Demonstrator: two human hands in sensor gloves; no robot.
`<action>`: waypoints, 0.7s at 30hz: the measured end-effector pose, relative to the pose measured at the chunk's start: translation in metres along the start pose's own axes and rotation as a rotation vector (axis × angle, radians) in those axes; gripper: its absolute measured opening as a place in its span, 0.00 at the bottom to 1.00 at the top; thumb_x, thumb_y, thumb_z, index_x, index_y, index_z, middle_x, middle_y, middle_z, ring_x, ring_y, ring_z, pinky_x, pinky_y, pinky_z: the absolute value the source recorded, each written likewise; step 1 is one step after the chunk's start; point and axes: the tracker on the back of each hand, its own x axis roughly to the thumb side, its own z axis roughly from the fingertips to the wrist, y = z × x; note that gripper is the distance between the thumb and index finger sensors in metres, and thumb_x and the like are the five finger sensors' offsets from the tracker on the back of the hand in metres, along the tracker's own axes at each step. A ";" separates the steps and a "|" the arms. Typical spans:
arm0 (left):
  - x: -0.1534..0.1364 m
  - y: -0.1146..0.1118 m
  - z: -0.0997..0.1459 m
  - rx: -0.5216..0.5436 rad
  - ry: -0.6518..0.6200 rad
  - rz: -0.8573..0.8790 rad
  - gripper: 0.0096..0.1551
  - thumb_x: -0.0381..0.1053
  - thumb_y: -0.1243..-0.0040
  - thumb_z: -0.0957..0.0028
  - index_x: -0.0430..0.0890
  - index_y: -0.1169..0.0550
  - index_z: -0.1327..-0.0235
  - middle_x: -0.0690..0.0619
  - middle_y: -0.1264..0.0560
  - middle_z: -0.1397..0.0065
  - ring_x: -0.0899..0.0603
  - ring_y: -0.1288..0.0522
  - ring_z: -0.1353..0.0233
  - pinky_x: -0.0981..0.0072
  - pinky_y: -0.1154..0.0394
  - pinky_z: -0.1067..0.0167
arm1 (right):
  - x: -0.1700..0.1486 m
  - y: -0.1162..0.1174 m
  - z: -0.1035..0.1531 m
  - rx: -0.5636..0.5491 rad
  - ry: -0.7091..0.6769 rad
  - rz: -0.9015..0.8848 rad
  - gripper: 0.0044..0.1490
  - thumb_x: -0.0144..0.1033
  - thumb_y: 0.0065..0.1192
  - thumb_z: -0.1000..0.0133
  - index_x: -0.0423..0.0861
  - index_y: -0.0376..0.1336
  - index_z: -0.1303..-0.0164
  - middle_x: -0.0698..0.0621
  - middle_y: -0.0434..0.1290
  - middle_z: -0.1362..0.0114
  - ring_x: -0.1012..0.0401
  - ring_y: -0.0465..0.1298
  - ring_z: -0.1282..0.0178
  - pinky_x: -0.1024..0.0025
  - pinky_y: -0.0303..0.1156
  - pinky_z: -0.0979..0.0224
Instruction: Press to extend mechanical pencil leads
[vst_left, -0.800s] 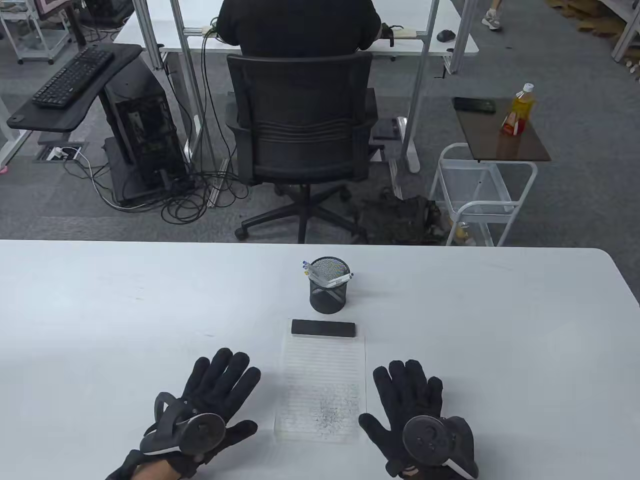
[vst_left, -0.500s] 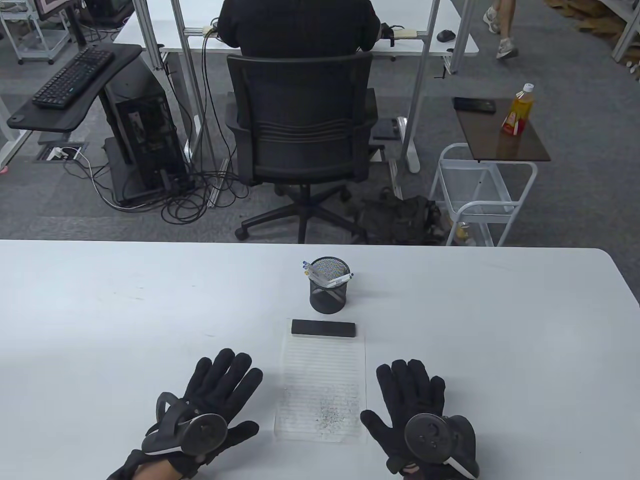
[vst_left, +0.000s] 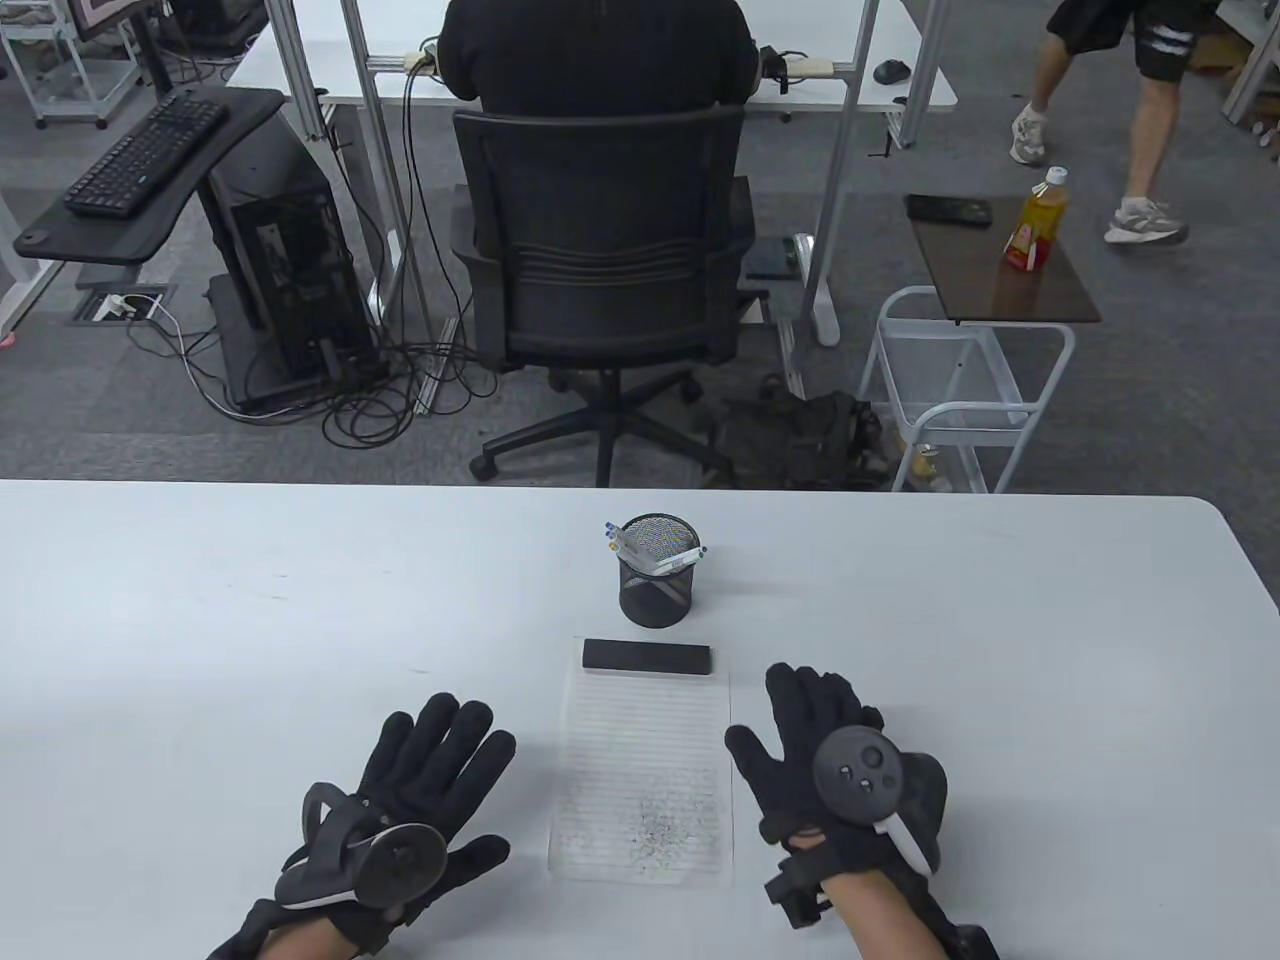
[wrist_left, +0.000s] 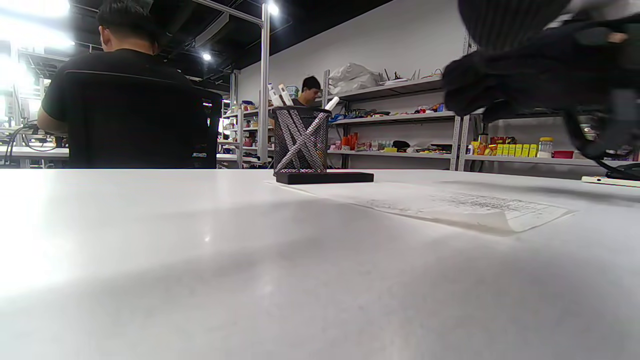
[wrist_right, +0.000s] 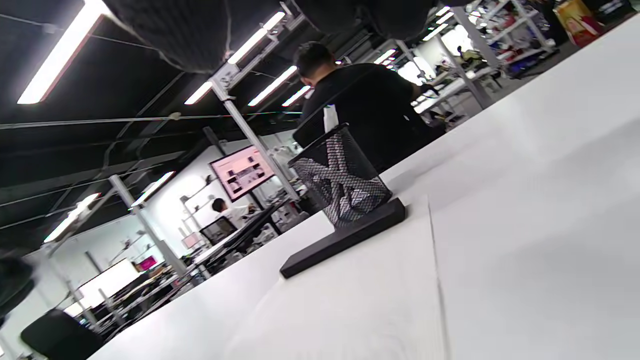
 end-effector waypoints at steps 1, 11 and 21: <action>0.000 0.000 0.000 0.001 -0.001 -0.008 0.56 0.73 0.45 0.52 0.53 0.51 0.16 0.45 0.57 0.13 0.29 0.57 0.15 0.29 0.56 0.26 | 0.004 0.002 -0.016 0.011 0.039 -0.026 0.51 0.59 0.63 0.40 0.37 0.54 0.17 0.30 0.56 0.18 0.27 0.52 0.19 0.19 0.42 0.28; 0.000 0.001 0.000 0.001 -0.003 -0.016 0.55 0.72 0.45 0.52 0.53 0.50 0.16 0.45 0.56 0.13 0.29 0.57 0.15 0.30 0.56 0.26 | 0.024 0.050 -0.136 0.016 0.388 -0.097 0.53 0.62 0.61 0.40 0.38 0.53 0.16 0.31 0.55 0.17 0.28 0.51 0.18 0.21 0.44 0.27; 0.000 0.001 0.001 -0.001 -0.005 -0.022 0.55 0.72 0.45 0.52 0.53 0.50 0.16 0.45 0.56 0.13 0.29 0.57 0.15 0.29 0.55 0.26 | 0.017 0.078 -0.160 -0.024 0.588 -0.170 0.54 0.64 0.59 0.39 0.37 0.51 0.16 0.31 0.53 0.17 0.28 0.50 0.18 0.22 0.45 0.27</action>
